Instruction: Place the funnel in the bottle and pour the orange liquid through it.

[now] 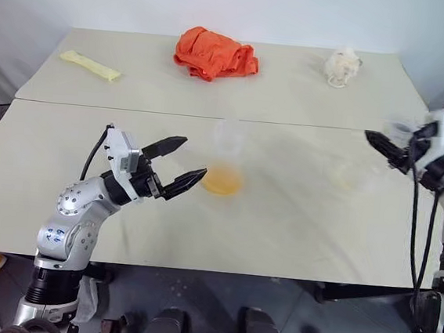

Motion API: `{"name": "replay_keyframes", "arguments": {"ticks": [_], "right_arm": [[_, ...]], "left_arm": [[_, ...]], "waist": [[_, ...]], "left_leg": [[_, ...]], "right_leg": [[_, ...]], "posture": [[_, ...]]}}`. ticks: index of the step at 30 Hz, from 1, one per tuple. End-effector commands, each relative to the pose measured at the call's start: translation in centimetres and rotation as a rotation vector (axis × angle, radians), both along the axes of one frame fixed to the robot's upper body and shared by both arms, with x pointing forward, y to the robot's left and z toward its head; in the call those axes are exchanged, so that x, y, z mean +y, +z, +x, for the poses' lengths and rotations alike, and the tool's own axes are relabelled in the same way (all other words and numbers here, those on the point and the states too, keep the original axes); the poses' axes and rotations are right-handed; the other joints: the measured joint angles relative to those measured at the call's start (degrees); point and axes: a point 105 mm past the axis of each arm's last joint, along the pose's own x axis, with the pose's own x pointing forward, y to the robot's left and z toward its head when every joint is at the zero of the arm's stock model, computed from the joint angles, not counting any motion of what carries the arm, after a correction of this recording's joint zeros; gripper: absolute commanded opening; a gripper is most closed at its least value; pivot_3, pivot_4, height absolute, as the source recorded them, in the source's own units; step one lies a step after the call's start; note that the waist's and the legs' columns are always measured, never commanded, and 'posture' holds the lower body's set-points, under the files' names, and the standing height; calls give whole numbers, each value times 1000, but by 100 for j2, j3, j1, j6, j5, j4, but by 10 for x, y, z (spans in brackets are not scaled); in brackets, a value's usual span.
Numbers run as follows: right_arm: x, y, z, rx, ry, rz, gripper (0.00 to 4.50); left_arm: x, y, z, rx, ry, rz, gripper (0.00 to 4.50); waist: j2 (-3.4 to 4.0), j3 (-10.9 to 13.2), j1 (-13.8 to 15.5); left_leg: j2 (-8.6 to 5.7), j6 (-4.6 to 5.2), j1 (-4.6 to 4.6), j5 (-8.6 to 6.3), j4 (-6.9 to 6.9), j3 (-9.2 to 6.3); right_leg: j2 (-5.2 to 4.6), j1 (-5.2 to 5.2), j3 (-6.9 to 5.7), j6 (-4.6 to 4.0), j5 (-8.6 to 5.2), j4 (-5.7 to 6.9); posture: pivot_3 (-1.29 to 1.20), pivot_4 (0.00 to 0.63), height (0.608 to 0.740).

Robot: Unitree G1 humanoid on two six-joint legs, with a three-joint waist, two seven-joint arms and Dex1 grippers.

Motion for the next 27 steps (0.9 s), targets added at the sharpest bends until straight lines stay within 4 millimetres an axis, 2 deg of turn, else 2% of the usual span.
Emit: {"name": "replay_keyframes", "arguments": {"ticks": [1, 4, 5, 7, 9, 10, 16, 19, 23, 24, 26, 27], "right_arm": [[-8, 11, -8, -96, -31, 103, 2493], [-4, 7, -12, -107, 3, 171, 2493], [-1, 7, -13, -111, 17, 170, 3207], [1, 8, -15, -125, 22, 166, 3657], [-6, 23, -17, -191, -12, 232, 4357], [-7, 30, -19, -214, -10, 256, 4439], [-9, 73, -37, -391, 25, 272, 4439], [-5, 88, -42, -427, 68, 300, 4439], [18, 125, -61, -595, 192, 224, 4439], [25, 124, -60, -570, 219, 175, 4439], [55, 109, -57, -450, 366, 64, 4439], [72, 95, -57, -359, 460, 68, 4439]], "left_arm": [[-1, 11, -2, -37, -11, -12, 4500], [-1, 12, -2, -35, -11, -9, 4500], [0, 12, -2, -35, -10, -8, 4500], [1, 13, -1, -34, -9, -6, 4500], [2, 13, -1, -34, -8, -3, 4500], [2, 13, -1, -31, -10, -4, 4500], [6, 8, 2, 4, -8, 11, 4500], [9, 6, 3, 7, 9, 23, 4500], [19, 5, 2, 5, 42, 38, 4500], [22, 5, 2, 5, 50, 47, 4500], [32, -2, 1, 16, 87, 101, 4500], [39, -9, -2, 26, 97, 148, 4500]], "waist": [[0, 0, -9], [0, 0, -5], [0, 0, -5], [0, 0, -5], [0, 0, 0], [0, 0, 2], [0, 0, 14], [0, 0, 13], [1, 0, -3], [1, 0, -10], [1, 0, -7], [0, 0, -9]], "left_leg": [[-2, 0, 0, 0, 1, 4], [0, 1, 3, 1, 6, 8], [0, 1, 6, 1, 6, 7], [0, 0, 6, 0, 6, 8], [0, 1, 6, 0, 6, 7], [-1, 1, 6, 0, 6, 7], [-1, 0, 6, 0, 5, 4], [-1, 1, 5, 0, 5, 5], [0, 1, 5, 0, 3, 5], [-1, 1, 5, 0, 2, 6], [1, 1, 6, 0, 0, 4], [2, 0, 6, 0, -2, 4]], "right_leg": [[-2, 0, 4, 1, 0, 0], [0, 1, 8, 1, 1, 1], [0, 1, 9, 1, 0, 5], [0, 2, 11, 1, 1, 4], [0, 2, 12, 1, 0, 4], [-1, 1, 13, 1, 1, 4], [-1, 2, 11, 1, 1, 3], [-2, 2, 13, 1, 1, 3], [-1, -1, 12, 1, 0, 4], [-1, -2, 13, 1, 0, 3], [-1, -1, 11, 1, 0, 3], [0, -1, 11, 1, 0, 3]], "posture": [[0, 150, 740], [0, 150, 740], [0, 150, 740], [0, 150, 740], [0, 150, 740], [0, 150, 740], [0, 150, 740], [0, 150, 740], [0, 150, 740], [0, 150, 740], [0, 150, 740], [0, 150, 740]]}}
